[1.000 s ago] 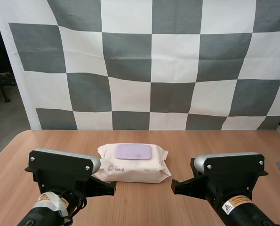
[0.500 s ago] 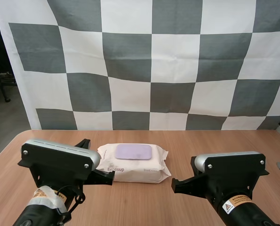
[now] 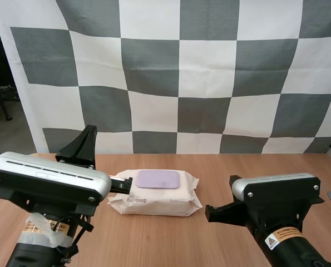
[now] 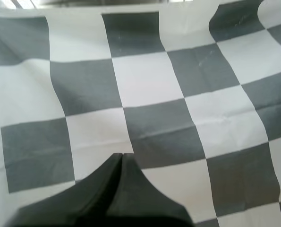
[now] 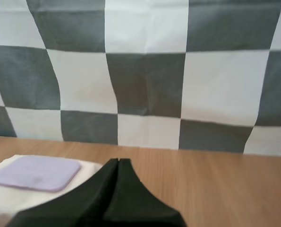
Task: Open the wet wipes lid
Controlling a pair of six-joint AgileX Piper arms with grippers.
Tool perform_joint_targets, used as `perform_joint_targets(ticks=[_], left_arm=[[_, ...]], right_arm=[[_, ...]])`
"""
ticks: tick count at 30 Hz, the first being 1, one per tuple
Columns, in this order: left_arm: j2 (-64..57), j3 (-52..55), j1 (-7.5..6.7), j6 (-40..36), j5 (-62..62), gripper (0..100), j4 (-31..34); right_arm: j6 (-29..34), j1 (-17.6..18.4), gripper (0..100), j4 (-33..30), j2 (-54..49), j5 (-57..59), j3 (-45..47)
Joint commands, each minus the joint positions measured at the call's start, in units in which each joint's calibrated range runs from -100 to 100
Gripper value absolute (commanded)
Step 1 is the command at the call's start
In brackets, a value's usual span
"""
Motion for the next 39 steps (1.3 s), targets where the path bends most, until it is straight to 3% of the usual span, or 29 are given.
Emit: perform_joint_targets(ticks=[1, 4, 6, 8, 12, 16, 18, 21, 24, 27, 30, 34, 39], left_arm=[[0.00, 0.00, -0.02, 0.08, -16.64, 0, 1.05], [0.00, -3.86, -0.02, -0.05, -21.44, 0, -0.03], [0.00, -9.29, -0.02, -0.05, -20.19, 0, -4.36], [0.78, -16.09, -0.02, 1.53, -13.64, 0, -8.18], [7.38, -31.49, -0.02, 4.09, 5.96, 0, -8.58], [17.64, -47.68, -0.02, 10.64, 22.66, 0, -8.58], [22.72, -55.36, -0.02, 12.94, 34.79, 0, -8.58], [29.47, -66.25, -0.02, 15.02, 59.56, 0, -4.95], [34.02, -73.26, -0.02, 15.02, 82.04, 0, -2.75], [36.24, -75.16, 0.05, 17.28, 102.92, 0, -2.50], [37.56, -73.34, 0.05, 22.42, 112.54, 0, -1.15], [38.11, -69.05, 0.05, 23.78, 117.05, 0, 3.59], [38.41, -60.12, 0.05, 23.78, 119.71, 0, 6.42]], right_arm=[[-0.05, -0.20, 0, -2.25, 0.00, -63.58, 0.00], [-0.05, -0.45, 0, -2.33, 0.00, -90.28, 0.00], [-4.90, -0.89, 0, -1.55, 0.00, -88.62, -3.18], [-6.45, -0.96, 0, -0.03, 0.00, -77.02, -8.30], [-6.45, -0.96, 0, -1.27, 1.74, -48.33, -23.06], [-6.45, -0.96, 0, -10.25, 9.84, -26.53, -41.21], [-6.45, -0.96, 0, -13.74, 14.96, -15.11, -50.16], [-6.82, -0.96, 0, -18.10, 23.77, 10.84, -61.37], [-6.82, -0.96, 0, -21.24, 30.88, 35.52, -68.25], [-6.82, -0.96, 0, -21.16, 36.19, 53.17, -70.91], [-6.82, -0.96, 0, -18.82, 39.47, 61.89, -70.91], [-12.38, -0.96, 0, -14.42, 42.67, 64.06, -70.91], [-29.82, -0.96, 0, -6.74, 45.65, 69.56, -64.04]])
